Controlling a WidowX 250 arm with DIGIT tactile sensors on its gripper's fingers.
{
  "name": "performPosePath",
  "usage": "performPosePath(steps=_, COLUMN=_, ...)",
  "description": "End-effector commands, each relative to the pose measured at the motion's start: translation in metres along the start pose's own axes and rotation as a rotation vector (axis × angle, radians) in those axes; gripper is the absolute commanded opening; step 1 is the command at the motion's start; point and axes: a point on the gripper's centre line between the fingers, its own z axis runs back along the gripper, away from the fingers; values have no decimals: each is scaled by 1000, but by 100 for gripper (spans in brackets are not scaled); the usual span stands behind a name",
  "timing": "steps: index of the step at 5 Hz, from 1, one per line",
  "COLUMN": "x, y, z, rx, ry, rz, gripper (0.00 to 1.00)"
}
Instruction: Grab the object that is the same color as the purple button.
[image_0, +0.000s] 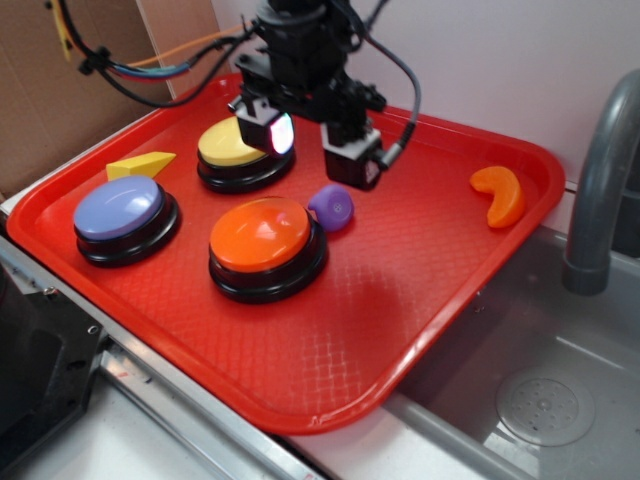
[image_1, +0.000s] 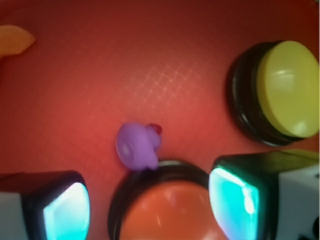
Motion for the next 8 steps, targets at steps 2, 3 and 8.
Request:
performPosePath(steps=2, x=15, y=-3, z=-29, rx=-35, ry=2, rz=34, gripper=100)
performPosePath(steps=3, x=12, y=-5, z=-31, rx=-21, ry=-2, rz=59, gripper=0)
performPosePath(steps=8, x=30, y=46, z=63, rx=-52, ry=-69, rz=-20, gripper=0)
